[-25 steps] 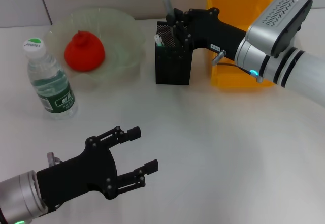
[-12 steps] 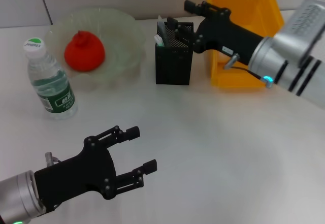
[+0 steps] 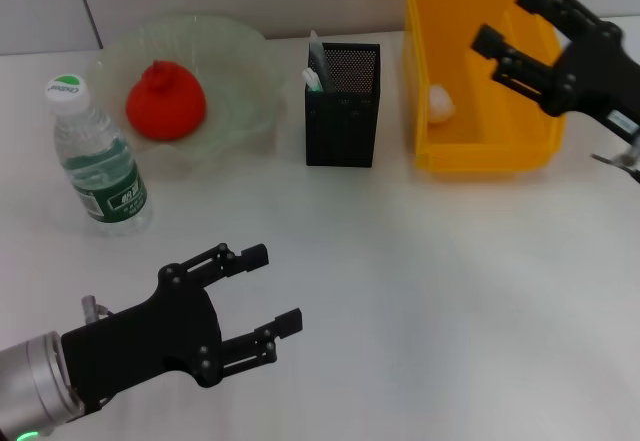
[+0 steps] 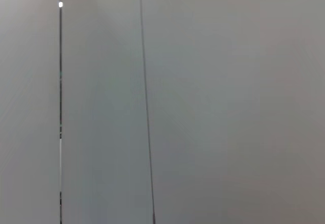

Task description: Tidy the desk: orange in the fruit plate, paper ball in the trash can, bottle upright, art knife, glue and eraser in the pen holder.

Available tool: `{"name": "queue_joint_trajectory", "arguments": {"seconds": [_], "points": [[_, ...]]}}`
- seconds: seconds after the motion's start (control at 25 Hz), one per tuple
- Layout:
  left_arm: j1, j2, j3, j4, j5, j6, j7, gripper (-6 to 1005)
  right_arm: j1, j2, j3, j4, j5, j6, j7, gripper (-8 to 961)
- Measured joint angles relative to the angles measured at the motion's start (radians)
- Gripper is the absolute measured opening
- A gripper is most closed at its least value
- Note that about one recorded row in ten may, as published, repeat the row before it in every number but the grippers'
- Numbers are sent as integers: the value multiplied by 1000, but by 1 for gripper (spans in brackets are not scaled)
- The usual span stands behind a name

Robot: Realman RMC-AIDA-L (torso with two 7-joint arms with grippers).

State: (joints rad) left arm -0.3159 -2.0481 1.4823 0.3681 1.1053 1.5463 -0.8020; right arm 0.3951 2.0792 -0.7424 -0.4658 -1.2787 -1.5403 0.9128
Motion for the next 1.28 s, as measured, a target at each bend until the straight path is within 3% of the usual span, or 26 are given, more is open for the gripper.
{"name": "queue_joint_trajectory", "arguments": {"seconds": [0.12,0.24,0.32,0.44,0.64,1.28], "points": [[-3,3,-12,-4,2,-11,2,773,-52,-7,-8,-9,-7,-39,9,837],[-3,10,-23,-6,2,-17,8,773,-86,-15,-11,-18,-145,-103,8,837],[-1,12,-24,-5,3,-22,9,773,-87,-15,-12,-22,-187,-114,8,837],[1,24,-25,-7,4,-54,9,773,-67,-7,-24,-26,-375,-129,8,837],[1,38,-25,-9,6,-83,4,773,-23,1,-26,8,-487,-100,6,837],[10,48,-25,-12,30,-89,0,773,53,6,-66,80,-493,-15,3,837]]}}
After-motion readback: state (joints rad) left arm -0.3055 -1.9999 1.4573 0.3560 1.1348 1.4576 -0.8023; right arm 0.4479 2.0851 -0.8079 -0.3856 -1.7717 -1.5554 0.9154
